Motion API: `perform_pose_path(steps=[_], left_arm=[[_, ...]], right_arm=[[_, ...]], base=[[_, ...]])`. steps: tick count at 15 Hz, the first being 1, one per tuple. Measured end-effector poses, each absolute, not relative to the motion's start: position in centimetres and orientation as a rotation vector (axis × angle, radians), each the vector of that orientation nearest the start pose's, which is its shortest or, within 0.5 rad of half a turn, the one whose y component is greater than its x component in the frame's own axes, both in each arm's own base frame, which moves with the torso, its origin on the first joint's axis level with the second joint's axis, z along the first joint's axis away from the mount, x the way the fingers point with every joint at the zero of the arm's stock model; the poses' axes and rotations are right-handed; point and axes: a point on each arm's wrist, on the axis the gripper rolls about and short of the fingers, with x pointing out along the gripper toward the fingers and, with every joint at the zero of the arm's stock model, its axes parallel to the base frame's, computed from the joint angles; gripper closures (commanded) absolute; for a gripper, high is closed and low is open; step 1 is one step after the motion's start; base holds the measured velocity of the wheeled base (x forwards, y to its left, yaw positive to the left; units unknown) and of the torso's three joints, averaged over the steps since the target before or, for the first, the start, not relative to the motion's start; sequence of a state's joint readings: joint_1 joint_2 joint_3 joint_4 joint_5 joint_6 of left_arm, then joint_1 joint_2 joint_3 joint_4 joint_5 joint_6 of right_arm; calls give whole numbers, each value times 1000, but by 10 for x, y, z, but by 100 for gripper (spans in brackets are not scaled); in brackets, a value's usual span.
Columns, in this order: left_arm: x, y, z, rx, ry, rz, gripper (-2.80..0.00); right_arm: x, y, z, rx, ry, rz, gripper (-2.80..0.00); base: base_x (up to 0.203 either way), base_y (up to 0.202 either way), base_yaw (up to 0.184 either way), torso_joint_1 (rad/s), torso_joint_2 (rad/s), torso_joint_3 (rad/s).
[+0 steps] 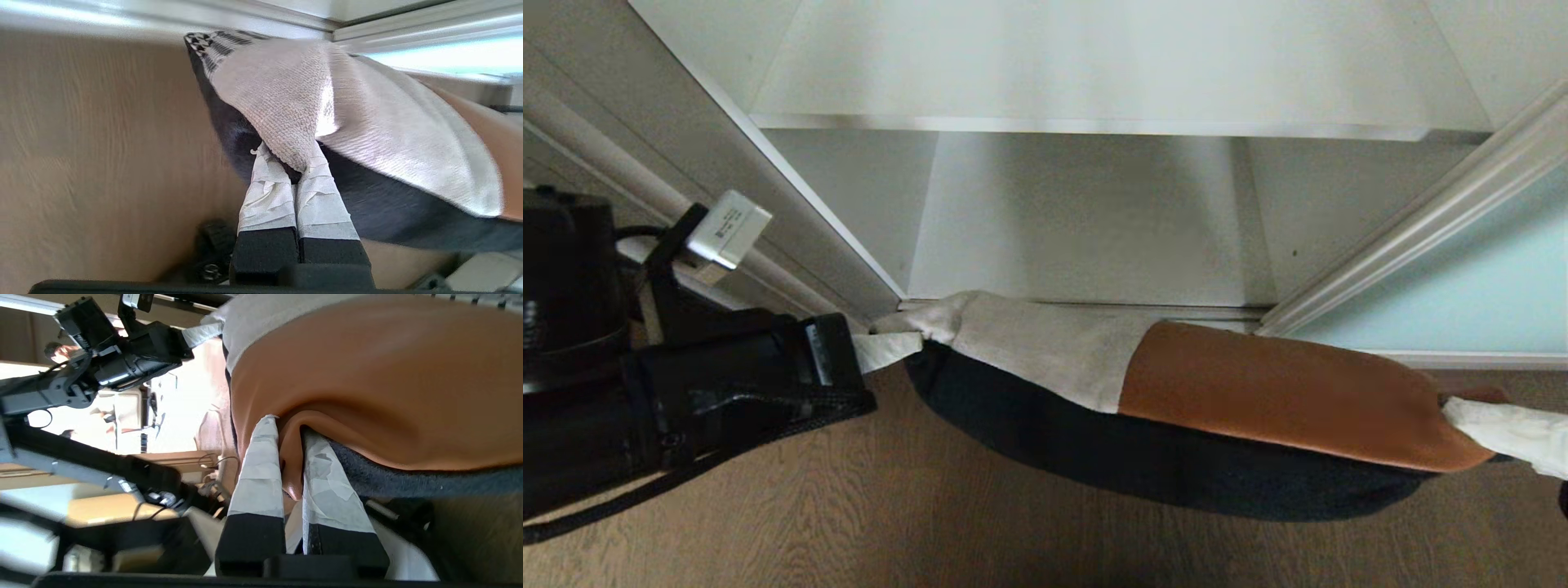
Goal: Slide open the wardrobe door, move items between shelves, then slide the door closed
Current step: Place the pillow on the higher shelf
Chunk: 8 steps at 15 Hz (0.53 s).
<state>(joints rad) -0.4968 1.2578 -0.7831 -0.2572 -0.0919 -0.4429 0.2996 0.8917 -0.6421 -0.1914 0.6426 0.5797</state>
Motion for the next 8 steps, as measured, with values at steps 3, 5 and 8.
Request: perform_pose_path(steps=[3,5,8], left_arm=[[157,-89,262,-375,283,-582,0],[148,-85,267,-366,247,-627,0],[131,-77,265,-368,234,-683,0]], right_arm=[[68,35,259,594,315,903,0],[60,33,257,597,300,909,0],[54,31,253,600,294,907,0]], base=[[0,0,0,0,0,0],[0,0,0,0,0,0],[0,0,0,0,0,0]])
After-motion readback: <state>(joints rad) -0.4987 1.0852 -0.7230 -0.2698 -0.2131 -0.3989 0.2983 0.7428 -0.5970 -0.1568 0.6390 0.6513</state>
